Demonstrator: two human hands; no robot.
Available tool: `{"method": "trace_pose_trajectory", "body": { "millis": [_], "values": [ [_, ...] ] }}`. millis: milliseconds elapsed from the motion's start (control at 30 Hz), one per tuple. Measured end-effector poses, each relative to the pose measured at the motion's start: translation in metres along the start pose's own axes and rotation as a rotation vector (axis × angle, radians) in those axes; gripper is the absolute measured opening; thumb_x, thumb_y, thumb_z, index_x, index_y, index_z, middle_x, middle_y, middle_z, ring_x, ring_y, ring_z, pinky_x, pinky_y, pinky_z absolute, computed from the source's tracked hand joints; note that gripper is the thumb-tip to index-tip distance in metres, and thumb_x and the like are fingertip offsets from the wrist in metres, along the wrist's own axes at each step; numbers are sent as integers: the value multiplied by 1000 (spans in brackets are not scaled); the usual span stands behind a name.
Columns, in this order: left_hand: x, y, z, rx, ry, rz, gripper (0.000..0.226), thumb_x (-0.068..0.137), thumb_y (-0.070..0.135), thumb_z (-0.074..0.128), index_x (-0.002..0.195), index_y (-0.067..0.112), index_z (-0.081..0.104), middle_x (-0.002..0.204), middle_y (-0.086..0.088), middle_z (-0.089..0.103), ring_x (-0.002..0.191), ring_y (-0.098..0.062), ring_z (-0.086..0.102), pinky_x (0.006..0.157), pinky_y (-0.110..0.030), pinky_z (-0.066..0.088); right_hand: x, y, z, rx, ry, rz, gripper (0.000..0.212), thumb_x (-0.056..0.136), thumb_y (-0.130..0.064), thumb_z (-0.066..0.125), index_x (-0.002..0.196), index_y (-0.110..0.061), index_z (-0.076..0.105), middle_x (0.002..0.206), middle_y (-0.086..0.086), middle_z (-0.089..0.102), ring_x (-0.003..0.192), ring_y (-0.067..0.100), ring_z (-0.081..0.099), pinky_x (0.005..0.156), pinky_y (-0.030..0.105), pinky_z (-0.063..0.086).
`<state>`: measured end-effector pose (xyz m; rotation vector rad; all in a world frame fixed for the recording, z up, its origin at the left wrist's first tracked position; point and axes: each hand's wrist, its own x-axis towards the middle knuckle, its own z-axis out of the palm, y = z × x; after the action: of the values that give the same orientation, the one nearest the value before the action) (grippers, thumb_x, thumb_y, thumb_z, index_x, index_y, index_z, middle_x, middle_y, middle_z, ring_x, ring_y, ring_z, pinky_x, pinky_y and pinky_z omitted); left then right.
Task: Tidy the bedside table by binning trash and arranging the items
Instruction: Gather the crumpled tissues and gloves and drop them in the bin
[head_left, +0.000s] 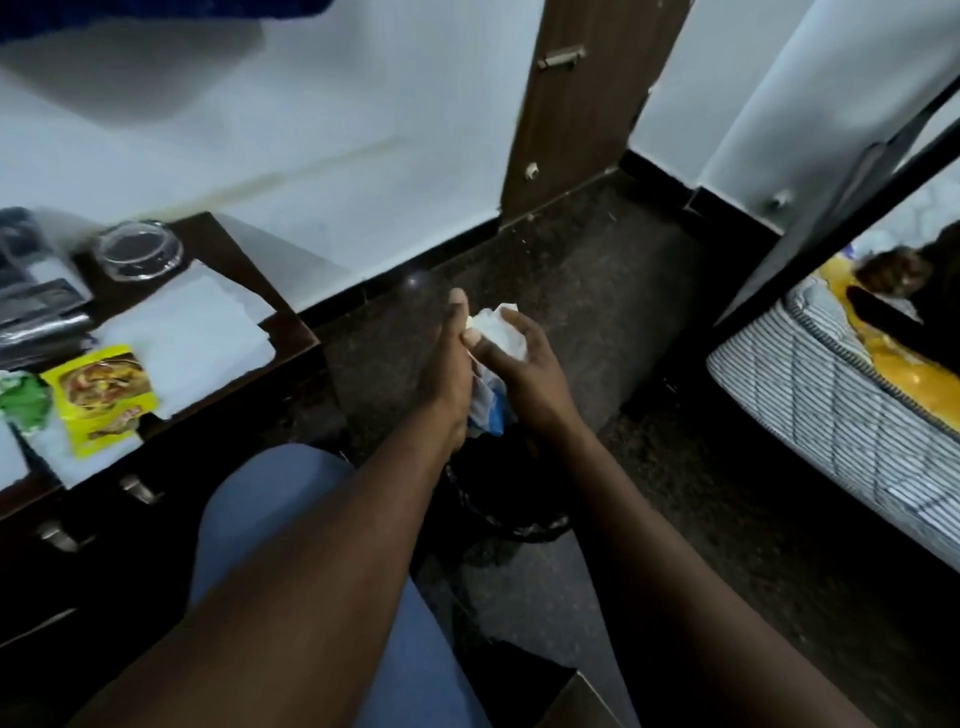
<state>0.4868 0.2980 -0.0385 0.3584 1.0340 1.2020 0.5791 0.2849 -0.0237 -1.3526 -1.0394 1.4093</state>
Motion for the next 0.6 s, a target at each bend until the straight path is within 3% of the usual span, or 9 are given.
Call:
{"method": "trace_pose_trajectory", "body": {
  "millis": [133, 233, 333, 467, 600],
  "values": [
    [16, -16, -21, -3, -131, -119, 101, 74, 97, 32, 111, 16, 80, 116, -15, 75, 108, -31, 73, 86, -42, 60, 4, 22, -13, -139, -49, 49, 76, 80, -25, 90, 146, -20, 52, 142, 4, 63, 128, 18, 64, 112, 42, 51],
    [26, -21, -26, 86, -148, -187, 110, 68, 102, 27, 114, 16, 79, 115, -15, 76, 106, -31, 74, 85, -43, 60, 8, 36, -22, -251, -49, 95, 84, 80, -26, 90, 151, -23, 46, 142, 0, 62, 127, 16, 63, 111, 37, 51],
    [34, -30, -27, 209, -163, -247, 118, 67, 102, 23, 118, 10, 76, 116, -18, 75, 107, -32, 73, 89, -43, 59, 11, 62, -25, -213, 30, 136, 82, 80, -16, 90, 149, -17, 46, 123, -5, 68, 115, 12, 67, 93, 18, 57],
    [42, -46, -26, 415, -161, -317, 109, 73, 99, 21, 117, 17, 77, 117, -14, 75, 111, -31, 71, 101, -46, 53, 18, 98, -25, -303, 206, 189, 74, 81, -29, 87, 146, -24, 51, 132, 2, 67, 121, 20, 65, 108, 41, 53],
    [54, -69, -29, 627, -148, -379, 96, 84, 90, 25, 136, 20, 65, 136, -13, 65, 125, -31, 62, 111, -50, 45, 30, 123, -36, -469, 277, 241, 75, 82, -49, 82, 147, -27, 51, 137, 2, 65, 125, 22, 62, 103, 36, 50]
  ]
}}
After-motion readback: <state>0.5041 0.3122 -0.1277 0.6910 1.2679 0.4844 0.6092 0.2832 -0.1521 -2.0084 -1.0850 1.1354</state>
